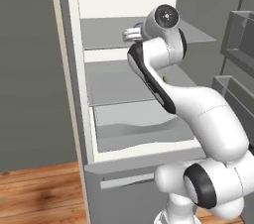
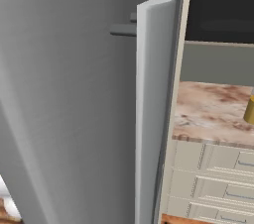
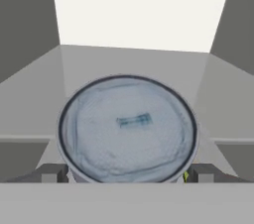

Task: Move the can and asparagus from the second highest shelf to the top shelf to make space. Then, place the pitcher from the counter on the cleared second highest shelf.

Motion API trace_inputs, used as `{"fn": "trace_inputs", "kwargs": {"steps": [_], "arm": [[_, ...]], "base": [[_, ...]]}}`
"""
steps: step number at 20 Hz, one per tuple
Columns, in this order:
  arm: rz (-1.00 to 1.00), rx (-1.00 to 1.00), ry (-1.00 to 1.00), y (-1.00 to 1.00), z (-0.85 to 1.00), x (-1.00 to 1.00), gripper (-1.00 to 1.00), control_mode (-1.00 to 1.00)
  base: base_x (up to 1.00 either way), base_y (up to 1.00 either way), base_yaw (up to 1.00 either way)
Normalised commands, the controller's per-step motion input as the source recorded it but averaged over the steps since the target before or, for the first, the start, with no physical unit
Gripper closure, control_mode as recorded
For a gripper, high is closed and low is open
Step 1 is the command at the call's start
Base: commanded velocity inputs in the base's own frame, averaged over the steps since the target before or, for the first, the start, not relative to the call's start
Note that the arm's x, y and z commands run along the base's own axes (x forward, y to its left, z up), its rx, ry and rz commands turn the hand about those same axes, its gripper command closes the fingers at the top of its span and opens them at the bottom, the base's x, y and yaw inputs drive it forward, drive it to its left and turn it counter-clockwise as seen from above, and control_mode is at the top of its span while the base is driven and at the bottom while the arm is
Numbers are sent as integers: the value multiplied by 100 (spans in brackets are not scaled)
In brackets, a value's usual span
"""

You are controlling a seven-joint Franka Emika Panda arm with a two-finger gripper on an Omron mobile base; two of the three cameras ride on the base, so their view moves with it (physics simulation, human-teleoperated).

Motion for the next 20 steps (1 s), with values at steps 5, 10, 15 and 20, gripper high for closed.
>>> {"fn": "trace_inputs", "kwargs": {"steps": [5,10,15,20], "arm": [[0,0,9,0,-16,74,100,-100],[0,-2,14,0,-35,85,100,-100],[0,-2,10,0,-8,88,100,-100],[0,0,7,0,0,86,100,-100]], "base": [[0,0,0],[0,0,0],[0,0,0],[0,0,0]]}}
